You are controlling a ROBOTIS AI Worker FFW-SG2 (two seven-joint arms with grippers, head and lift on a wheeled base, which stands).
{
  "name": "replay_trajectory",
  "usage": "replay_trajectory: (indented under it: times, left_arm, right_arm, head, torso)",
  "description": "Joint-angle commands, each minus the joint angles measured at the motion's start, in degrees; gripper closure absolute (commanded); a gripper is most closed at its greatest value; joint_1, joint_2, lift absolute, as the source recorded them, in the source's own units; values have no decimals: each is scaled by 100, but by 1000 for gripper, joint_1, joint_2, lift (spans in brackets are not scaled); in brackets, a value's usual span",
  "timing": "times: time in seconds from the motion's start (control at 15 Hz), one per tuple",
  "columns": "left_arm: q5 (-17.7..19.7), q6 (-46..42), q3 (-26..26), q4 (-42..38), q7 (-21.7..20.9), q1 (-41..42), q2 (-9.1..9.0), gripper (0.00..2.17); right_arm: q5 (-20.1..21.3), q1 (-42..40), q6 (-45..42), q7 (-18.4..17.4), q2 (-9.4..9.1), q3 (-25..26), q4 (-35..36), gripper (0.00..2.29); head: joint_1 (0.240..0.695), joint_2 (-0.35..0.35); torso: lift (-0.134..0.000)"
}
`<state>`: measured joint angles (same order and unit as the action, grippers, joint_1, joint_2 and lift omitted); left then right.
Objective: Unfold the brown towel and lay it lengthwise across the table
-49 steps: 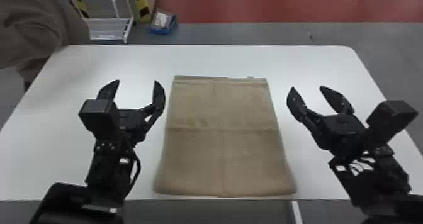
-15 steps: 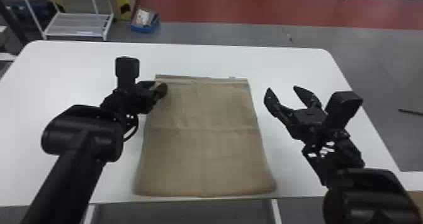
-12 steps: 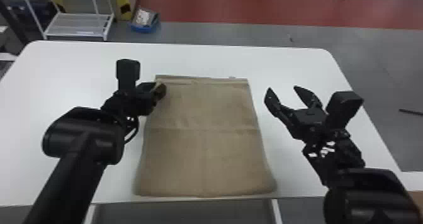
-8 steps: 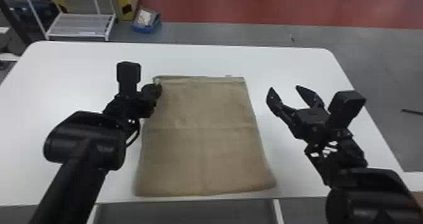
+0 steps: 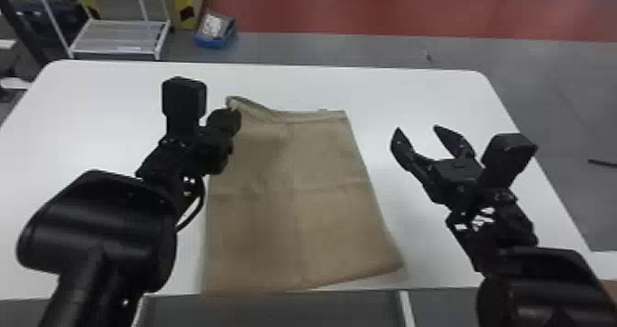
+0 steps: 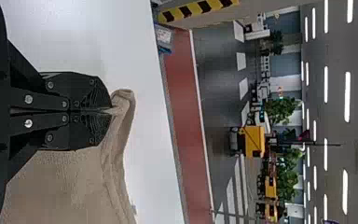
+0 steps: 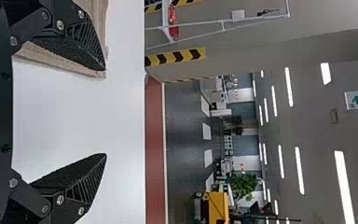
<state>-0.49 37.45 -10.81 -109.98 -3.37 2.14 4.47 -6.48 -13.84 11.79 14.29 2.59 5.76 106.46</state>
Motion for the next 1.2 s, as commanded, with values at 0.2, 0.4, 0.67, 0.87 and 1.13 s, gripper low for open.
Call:
replay_trajectory:
  times: [0.2,0.4,0.67,0.87,1.13]
  left_arm:
    - [49,997,-1037,-762,-14,173,-130,1420]
    - [58,980,-1450,-463,3,129,-262,1268]
    - [339,1138,-1389,-419,-181,225,-227,427]
    - [225,1402,-1257,-595,-155,357,-201,147]
    - [234,1138,-809,-727,-120,577,-174,154]
  right_arm:
    - [-222,-242,-199,-75,-31,505,59,255]
    - [-354,-277,-128,-110,-31,716,59,255]
    - [-389,-286,-58,-110,-31,708,32,255]
    - [-380,-277,-41,-110,-40,541,6,255]
    - [-292,-312,-76,-101,-57,312,-73,255]
  head:
    - [695,-175]
    - [695,-269]
    - [695,-350]
    - [695,-350]
    - [695,-302]
  torso:
    - [-122]
    - [-122]
    - [-122]
    - [-122]
    - [-122]
